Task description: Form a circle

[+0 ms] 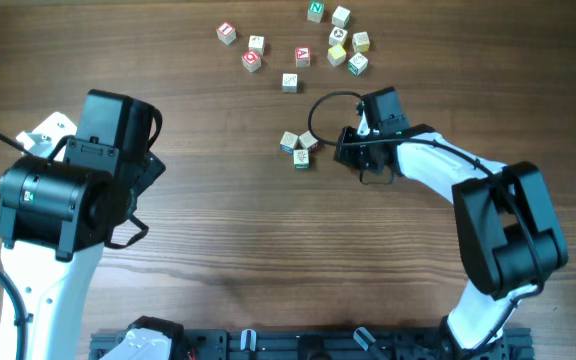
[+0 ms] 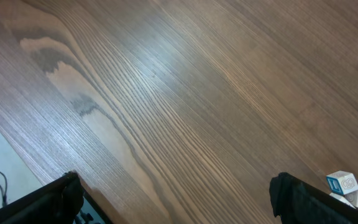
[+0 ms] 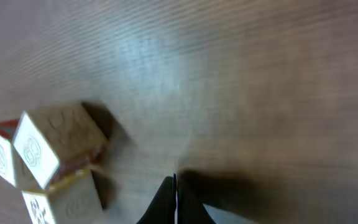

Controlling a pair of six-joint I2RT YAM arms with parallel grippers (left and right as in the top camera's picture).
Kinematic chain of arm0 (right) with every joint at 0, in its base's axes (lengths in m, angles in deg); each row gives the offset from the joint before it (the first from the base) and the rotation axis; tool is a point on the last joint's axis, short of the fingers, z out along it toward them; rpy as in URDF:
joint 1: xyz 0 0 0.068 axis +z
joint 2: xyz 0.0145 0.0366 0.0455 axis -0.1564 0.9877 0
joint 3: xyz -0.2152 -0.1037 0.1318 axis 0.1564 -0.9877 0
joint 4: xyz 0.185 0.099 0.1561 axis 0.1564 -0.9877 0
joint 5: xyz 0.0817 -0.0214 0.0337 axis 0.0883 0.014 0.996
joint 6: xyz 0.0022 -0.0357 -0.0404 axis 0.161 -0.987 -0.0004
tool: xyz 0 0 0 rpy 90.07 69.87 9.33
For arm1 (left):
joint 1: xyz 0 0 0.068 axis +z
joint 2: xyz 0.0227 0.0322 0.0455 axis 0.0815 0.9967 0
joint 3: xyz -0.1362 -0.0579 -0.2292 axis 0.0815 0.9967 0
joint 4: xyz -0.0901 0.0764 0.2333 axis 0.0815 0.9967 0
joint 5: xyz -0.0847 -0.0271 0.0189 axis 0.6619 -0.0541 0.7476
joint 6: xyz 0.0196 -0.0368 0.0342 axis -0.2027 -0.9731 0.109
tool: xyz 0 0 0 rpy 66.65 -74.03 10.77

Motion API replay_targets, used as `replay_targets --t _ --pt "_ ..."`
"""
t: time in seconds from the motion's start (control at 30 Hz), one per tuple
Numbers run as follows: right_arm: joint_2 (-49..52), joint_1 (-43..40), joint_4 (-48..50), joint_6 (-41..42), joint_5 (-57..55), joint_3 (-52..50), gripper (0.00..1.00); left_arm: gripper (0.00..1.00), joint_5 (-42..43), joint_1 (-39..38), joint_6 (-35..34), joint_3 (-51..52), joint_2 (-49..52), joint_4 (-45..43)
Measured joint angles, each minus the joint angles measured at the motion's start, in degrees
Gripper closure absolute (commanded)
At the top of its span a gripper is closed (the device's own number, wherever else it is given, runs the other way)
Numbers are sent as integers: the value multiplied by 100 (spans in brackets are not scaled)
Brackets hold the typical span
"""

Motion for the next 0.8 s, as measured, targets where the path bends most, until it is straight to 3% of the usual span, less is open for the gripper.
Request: replay_targets --t 0.27,0.43,0.8 --pt "-251 1292 -809 1176 -763 2 95 0 0 0 0 0 0 -2" --pt "-289 1803 -804 1941 -1217 0 95 0 0 0 0 0 0 -2" --pt "-240 1851 -166 1969 -1801 -76 96 0 0 0 0 0 0 -2"
